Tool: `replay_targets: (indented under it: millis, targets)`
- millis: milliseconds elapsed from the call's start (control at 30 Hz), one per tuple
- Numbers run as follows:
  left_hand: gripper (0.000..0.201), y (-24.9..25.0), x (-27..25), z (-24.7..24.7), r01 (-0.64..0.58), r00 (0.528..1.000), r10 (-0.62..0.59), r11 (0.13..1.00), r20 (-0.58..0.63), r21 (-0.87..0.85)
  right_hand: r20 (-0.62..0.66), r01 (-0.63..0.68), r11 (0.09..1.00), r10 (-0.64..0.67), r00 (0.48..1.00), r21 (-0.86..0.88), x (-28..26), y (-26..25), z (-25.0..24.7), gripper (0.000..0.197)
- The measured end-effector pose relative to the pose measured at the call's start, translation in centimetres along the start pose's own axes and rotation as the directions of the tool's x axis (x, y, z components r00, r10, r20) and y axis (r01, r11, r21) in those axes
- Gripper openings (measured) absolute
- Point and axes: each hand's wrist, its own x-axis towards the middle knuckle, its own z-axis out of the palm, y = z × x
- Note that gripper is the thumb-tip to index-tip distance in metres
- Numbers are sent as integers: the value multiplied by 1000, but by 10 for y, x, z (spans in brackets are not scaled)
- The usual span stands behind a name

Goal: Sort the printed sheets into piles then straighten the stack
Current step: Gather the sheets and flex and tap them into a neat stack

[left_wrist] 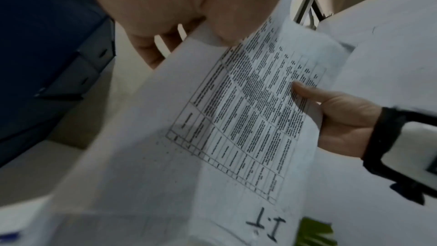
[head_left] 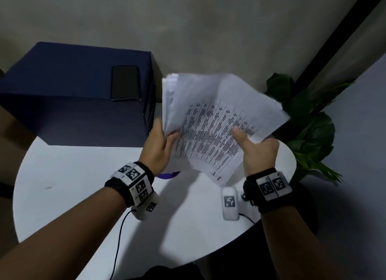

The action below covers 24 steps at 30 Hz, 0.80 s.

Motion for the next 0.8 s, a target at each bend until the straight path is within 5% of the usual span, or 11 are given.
replay_targets:
  millis: [100,200,433,600,800]
  targets:
    - [37,-24,-16,2,33,997,-35,999,75,39,-9,-134,989,133,991,-62,-21,17,1,26]
    - [26,-30,-18,-2,98,993,-97,995,69,-9,-8,-184,978,184,983,-95,-29,20,3,34]
    - [69,19,-10,-2,82,991,-119,897,-57,-434,-48,-38,999,37,998,-21,-30,-5,13,42]
    - [42,38,4,8,60,959,-203,828,-198,-558,-178,-3,1000,5,984,12,-26,-14,24,12]
    - [32,45,20,9,110,926,-282,839,-253,-532,-222,0,1000,3,975,11,-25,-13,24,21]
